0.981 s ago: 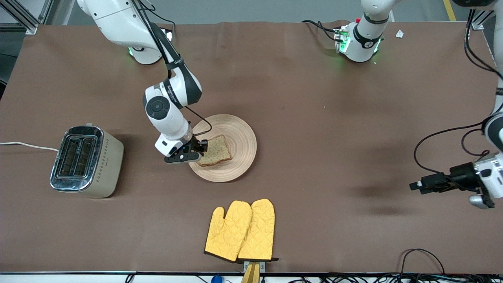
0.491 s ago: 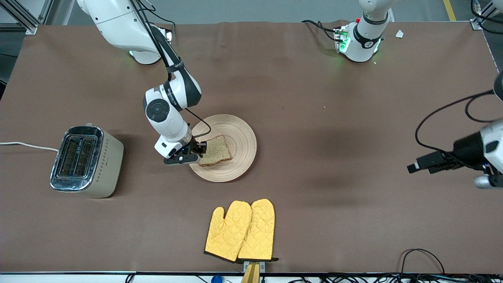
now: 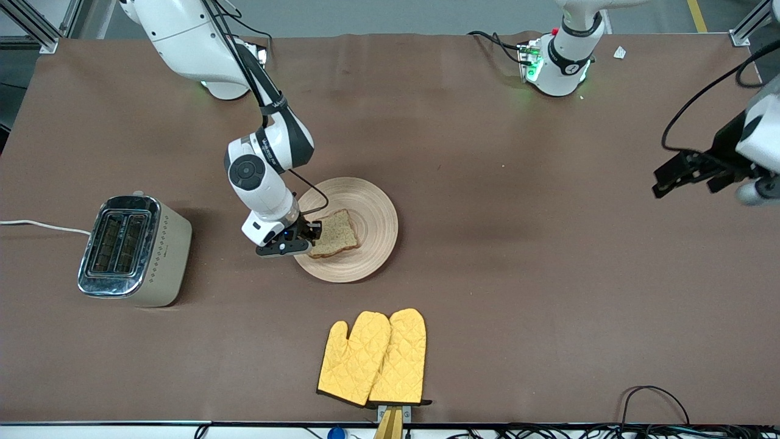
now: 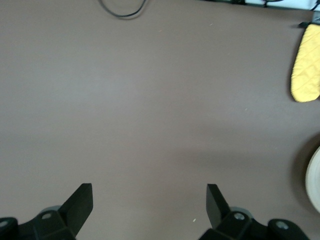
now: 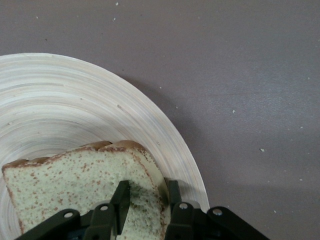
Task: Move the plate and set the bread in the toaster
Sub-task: 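Grasp the bread slice with the right gripper while the left gripper withdraws, then lift the bread with the right gripper and carry it over the toaster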
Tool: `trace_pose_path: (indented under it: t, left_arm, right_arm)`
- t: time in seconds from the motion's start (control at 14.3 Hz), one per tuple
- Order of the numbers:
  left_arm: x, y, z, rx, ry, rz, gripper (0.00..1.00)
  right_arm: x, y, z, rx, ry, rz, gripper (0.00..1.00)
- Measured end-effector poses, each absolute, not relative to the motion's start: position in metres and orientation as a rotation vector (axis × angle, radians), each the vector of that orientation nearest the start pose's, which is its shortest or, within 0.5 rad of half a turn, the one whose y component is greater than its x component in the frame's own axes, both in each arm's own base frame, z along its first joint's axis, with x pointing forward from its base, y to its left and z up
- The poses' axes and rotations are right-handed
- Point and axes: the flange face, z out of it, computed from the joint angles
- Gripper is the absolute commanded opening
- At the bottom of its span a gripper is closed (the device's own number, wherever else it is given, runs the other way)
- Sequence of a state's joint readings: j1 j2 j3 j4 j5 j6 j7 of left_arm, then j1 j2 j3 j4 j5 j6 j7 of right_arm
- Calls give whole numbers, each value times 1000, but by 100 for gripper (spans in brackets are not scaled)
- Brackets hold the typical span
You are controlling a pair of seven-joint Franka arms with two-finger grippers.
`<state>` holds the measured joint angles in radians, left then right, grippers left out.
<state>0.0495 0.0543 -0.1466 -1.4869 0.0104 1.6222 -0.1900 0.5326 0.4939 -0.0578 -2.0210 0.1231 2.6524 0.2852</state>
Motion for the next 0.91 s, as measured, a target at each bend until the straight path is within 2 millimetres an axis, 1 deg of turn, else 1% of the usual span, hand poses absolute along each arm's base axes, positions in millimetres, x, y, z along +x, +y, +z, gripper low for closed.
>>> trace_pose_path:
  t: [0.07, 0.21, 0.35, 0.42, 0.63, 0.77, 0.84, 0.91]
  left_arm:
    - [565, -50, 645, -3138, -151, -96, 100]
    - [549, -48, 653, -3126, -152, -34, 100]
    - [545, -47, 656, -3125, -128, -27, 100]
    - [546, -47, 655, -3125, -105, -23, 100]
    - [545, -49, 651, -3125, -74, -11, 100]
    - [543, -51, 648, -3124, -65, -1, 100]
    - [541, -53, 646, -3122, -55, 7, 100]
    - [538, -56, 645, -3121, -40, 14, 100]
  right_arm:
    - [549, 280, 214, -3044, -144, -182, 31]
    - [549, 280, 211, -3043, -145, -191, 19]
    - [549, 281, 211, -3042, -149, -194, 3]
    - [549, 282, 211, -3042, -152, -194, 0]
    - [550, 286, 214, -3042, -160, -188, 0]
    - [553, 292, 221, -3059, -171, -106, 0]
    - [558, 297, 232, -3069, -179, -44, 0]
    - [565, 303, 249, -3074, -186, 1, 0]
